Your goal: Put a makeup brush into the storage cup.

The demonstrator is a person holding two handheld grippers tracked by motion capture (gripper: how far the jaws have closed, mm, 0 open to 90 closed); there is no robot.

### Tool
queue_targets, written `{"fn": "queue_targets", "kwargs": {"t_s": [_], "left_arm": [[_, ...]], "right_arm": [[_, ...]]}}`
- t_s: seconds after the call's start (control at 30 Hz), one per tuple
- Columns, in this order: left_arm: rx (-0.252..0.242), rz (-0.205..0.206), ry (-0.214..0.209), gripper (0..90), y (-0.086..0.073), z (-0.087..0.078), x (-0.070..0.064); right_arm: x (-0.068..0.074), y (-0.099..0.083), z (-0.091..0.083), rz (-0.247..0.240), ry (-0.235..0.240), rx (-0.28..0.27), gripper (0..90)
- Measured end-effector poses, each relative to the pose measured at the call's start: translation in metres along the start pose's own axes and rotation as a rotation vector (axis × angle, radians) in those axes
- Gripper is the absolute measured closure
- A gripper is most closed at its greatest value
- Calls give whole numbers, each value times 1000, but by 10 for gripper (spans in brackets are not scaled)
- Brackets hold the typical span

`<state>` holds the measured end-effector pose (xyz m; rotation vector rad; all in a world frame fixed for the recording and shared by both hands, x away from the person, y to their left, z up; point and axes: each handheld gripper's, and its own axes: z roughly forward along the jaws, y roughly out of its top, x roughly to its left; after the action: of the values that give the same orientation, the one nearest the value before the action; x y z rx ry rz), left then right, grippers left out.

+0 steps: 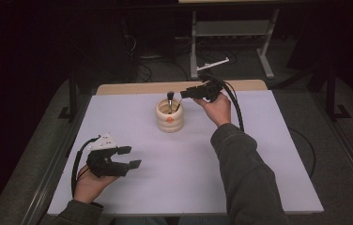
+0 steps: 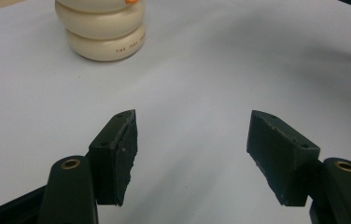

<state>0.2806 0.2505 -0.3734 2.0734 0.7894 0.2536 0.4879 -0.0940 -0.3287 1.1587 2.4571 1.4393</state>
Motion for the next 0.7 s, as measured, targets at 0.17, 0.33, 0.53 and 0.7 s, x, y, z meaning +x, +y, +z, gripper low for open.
{"fn": "queue_targets", "kwargs": {"t_s": [0.17, 0.33, 0.53, 0.7], "left_arm": [[6, 5, 3, 330, 0, 0, 0], [10, 7, 4, 319, 0, 0, 2], [6, -1, 10, 306, 1, 0, 3], [8, -6, 13, 296, 1, -1, 4]], "right_arm": [[-1, -7, -10, 2, 3, -17, 504], [4, -11, -19, 0, 16, -32, 439], [7, -17, -30, -22, 10, -55, 404], [7, -23, -37, -23, 4, -57, 375]]}}
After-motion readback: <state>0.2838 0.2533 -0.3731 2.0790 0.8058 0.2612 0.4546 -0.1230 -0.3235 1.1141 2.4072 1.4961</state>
